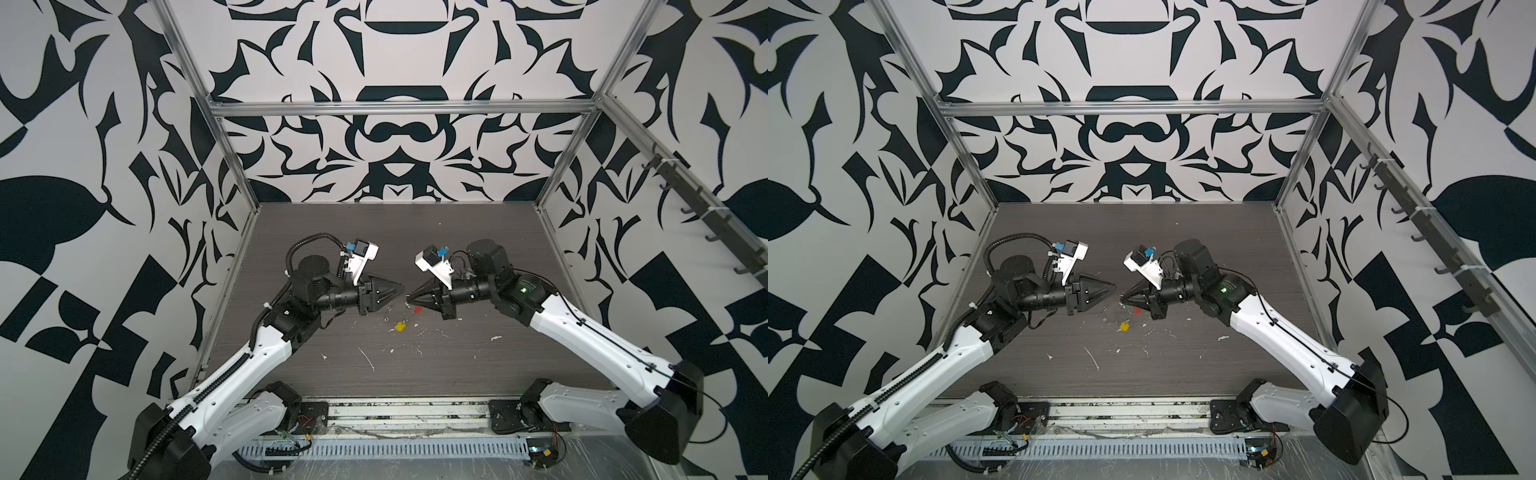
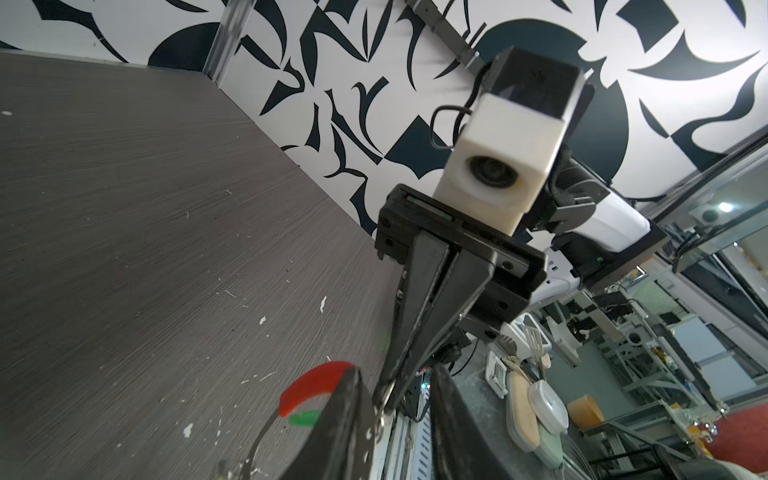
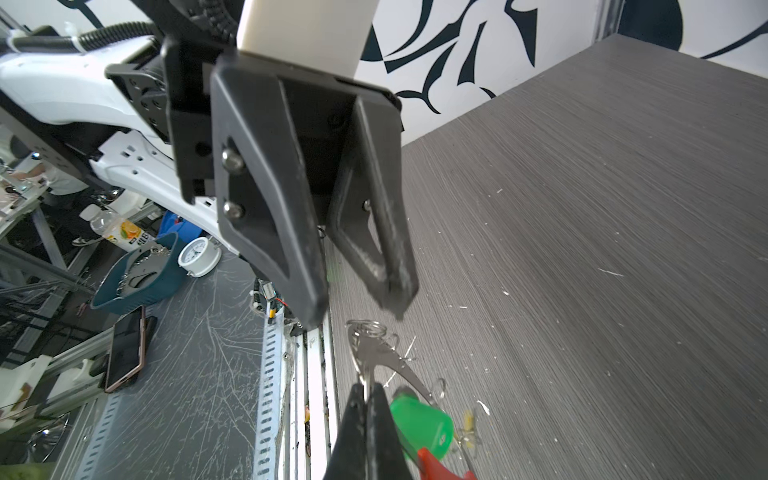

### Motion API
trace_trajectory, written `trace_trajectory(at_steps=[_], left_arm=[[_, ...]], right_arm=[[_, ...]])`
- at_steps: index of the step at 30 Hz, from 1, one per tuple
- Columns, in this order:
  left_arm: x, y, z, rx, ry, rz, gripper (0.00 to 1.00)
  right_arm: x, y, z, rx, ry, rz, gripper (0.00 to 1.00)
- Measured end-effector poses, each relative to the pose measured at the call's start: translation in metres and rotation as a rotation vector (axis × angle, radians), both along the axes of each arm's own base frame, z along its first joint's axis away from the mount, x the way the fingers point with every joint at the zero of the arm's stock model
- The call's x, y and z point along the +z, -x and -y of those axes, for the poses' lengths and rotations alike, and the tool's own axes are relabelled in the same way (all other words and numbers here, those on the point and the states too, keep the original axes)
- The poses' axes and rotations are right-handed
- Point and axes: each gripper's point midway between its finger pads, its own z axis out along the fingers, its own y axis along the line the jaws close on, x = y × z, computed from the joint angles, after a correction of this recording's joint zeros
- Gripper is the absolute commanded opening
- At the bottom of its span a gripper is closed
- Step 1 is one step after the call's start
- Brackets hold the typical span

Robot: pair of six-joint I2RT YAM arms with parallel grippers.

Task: Remove the keys from the keyring
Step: 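Raise the keyring with the right gripper while the left gripper reaches toward it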

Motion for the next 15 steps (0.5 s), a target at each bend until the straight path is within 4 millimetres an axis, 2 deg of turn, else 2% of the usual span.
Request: trace_trajectory(at_steps=[7,11,15], left_arm=[[-0.011,-0.001,0.001,-0.006,-0.035,-0.007,0.30],[-0.018,-0.001,0.003,-0.014,-0.053,-0.020,0.26],[-0.017,0.001,0.005,-0.031,-0.053,-0.014,0.24]], right_arm=[[0.004,-0.001,0.001,0.006,-0.018,-0.015,0.00],[0.006,0.000,0.001,0.011,-0.024,-0.015,0.00],[0.009,-0.001,0.000,0.009,-0.029,-0.010,0.00]])
